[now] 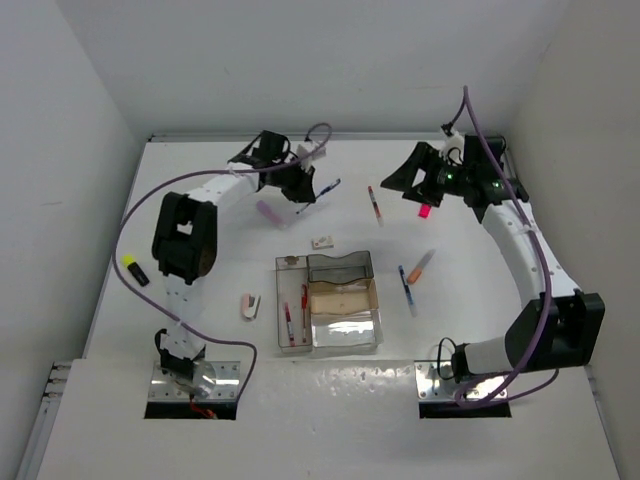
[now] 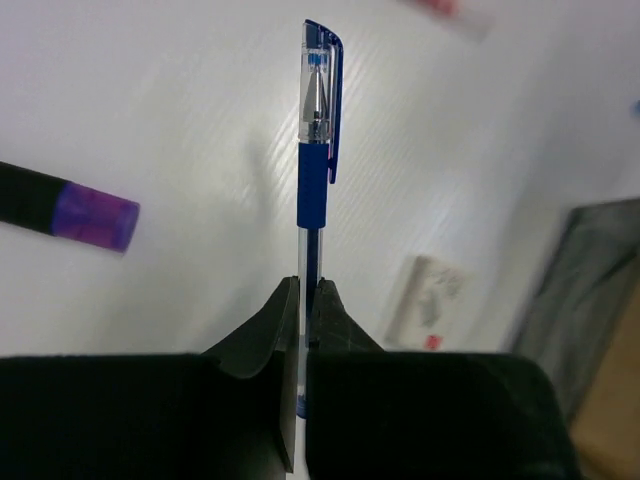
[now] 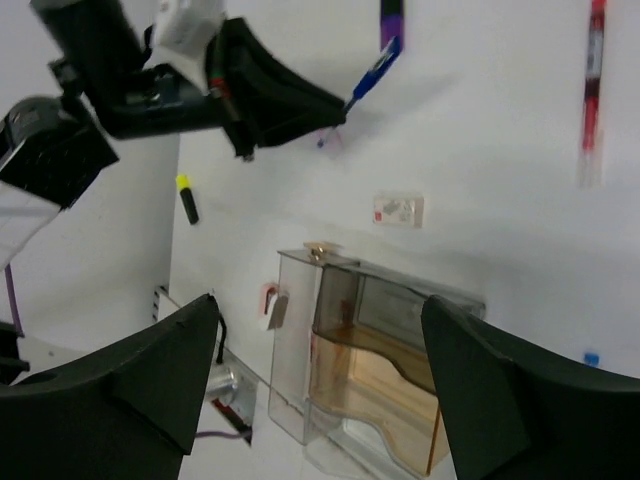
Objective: Sort the stationery into containers
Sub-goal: Grab a piece of stationery with the left arm, then pass the stationery from the left arm to the right
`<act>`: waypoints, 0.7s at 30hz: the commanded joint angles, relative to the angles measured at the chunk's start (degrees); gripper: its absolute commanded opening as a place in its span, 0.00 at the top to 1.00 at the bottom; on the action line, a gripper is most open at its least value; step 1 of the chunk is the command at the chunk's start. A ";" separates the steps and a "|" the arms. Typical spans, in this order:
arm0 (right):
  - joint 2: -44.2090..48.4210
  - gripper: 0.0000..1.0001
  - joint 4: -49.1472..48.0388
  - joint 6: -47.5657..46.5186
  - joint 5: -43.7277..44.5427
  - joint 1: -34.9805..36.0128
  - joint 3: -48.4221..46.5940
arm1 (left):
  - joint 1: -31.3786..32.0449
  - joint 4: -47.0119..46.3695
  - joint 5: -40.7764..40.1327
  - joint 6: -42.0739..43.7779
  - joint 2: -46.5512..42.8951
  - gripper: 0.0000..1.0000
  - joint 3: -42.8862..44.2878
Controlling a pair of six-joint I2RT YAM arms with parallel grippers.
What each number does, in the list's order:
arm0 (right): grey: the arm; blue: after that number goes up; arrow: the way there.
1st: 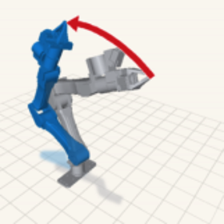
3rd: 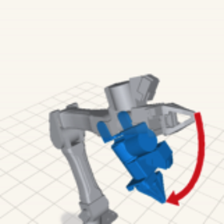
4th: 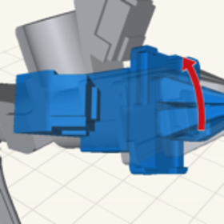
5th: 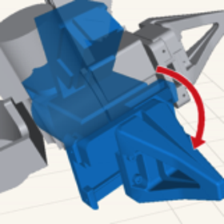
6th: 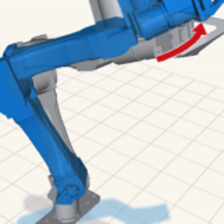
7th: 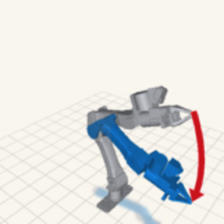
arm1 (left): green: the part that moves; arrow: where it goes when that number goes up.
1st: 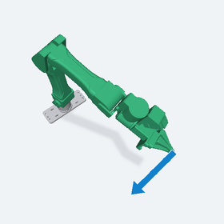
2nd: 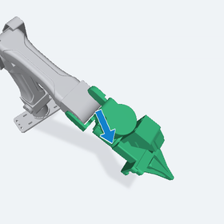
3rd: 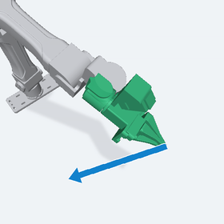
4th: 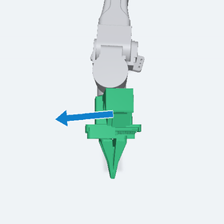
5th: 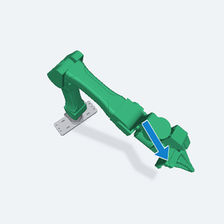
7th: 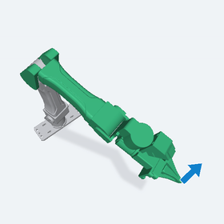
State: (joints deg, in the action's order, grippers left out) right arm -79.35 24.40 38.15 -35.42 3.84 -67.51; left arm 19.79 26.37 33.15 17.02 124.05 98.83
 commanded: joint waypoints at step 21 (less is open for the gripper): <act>-9.94 0.42 -12.54 5.44 4.39 12.69 -19.95 | 3.32 -30.42 18.18 -43.12 -32.03 1.00 -19.55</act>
State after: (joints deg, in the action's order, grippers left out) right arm -89.34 15.07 42.19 -31.94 15.77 -85.01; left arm 22.65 -0.89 49.50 -24.32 95.83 78.56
